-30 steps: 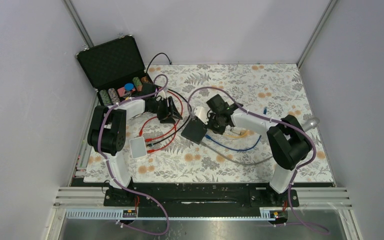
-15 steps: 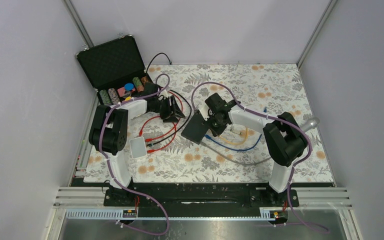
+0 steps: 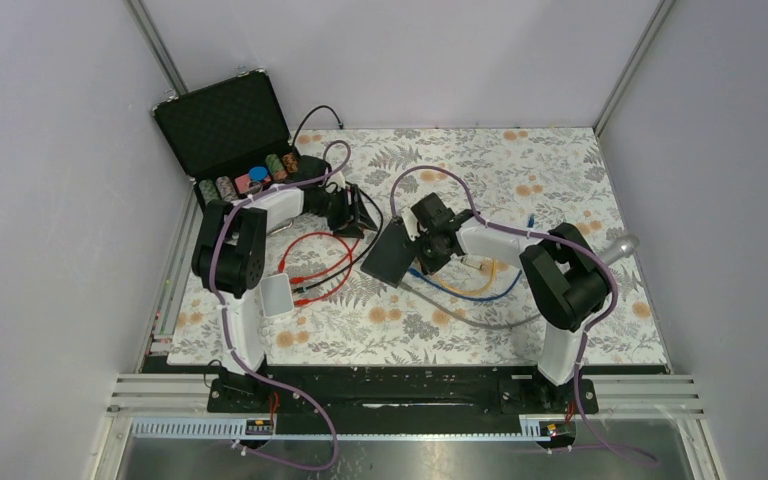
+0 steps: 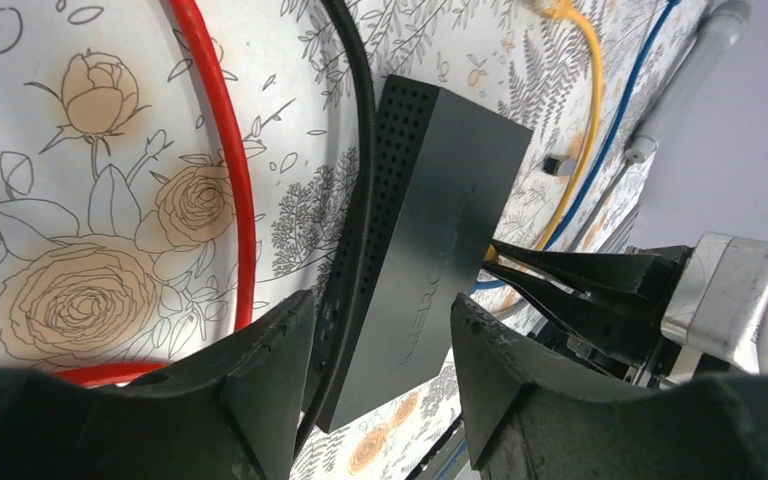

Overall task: Insert the plug into the switch port
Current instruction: Adjust the connector at the switch port.

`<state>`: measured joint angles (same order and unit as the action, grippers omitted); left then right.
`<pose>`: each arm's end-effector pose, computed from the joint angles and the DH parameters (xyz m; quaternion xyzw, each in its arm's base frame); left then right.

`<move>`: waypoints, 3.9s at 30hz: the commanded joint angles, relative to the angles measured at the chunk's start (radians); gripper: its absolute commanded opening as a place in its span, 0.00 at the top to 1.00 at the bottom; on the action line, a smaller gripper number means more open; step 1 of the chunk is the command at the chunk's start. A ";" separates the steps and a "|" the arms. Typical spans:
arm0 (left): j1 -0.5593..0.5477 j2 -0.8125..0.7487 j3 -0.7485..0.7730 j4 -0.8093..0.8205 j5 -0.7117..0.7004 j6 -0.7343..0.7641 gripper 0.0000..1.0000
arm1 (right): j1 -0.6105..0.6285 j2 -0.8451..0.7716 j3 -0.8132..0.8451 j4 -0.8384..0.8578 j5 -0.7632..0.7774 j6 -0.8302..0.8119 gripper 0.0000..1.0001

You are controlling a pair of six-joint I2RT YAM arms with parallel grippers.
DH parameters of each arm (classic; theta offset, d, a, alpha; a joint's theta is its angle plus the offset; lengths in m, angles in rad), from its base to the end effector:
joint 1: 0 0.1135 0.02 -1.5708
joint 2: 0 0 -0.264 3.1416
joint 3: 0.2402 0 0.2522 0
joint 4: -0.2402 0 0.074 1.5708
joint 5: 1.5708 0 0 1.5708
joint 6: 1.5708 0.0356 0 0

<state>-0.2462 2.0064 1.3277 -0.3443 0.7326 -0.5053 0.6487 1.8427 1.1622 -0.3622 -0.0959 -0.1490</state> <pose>0.3938 -0.1235 0.1600 -0.0200 0.9038 -0.4134 0.1084 0.2961 0.2288 0.1658 -0.3860 0.8837 0.1093 0.2412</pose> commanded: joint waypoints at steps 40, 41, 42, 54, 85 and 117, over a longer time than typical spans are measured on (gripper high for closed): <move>-0.068 0.150 0.183 -0.144 -0.029 0.144 0.47 | 0.004 -0.075 -0.141 0.320 -0.090 -0.013 1.00; -0.068 0.151 0.182 -0.144 -0.027 0.145 0.47 | 0.004 -0.079 -0.150 0.334 -0.093 -0.011 1.00; -0.069 0.153 0.180 -0.144 -0.024 0.146 0.47 | 0.004 -0.077 -0.152 0.337 -0.093 -0.013 1.00; -0.128 0.215 0.227 -0.254 0.175 0.320 0.50 | 0.003 -0.074 -0.212 0.530 -0.169 -0.023 1.00; -0.178 0.074 -0.042 -0.078 0.196 0.197 0.54 | 0.039 -0.055 -0.230 0.665 -0.087 0.094 1.00; -0.408 -0.091 -0.537 0.452 0.169 -0.229 0.61 | -0.002 0.086 -0.025 0.700 0.022 0.318 1.00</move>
<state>-0.4358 1.8973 0.8925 0.3676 0.4400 -0.5522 0.6525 1.8492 1.1080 -0.2176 -0.1398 0.1081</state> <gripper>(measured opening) 0.403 0.057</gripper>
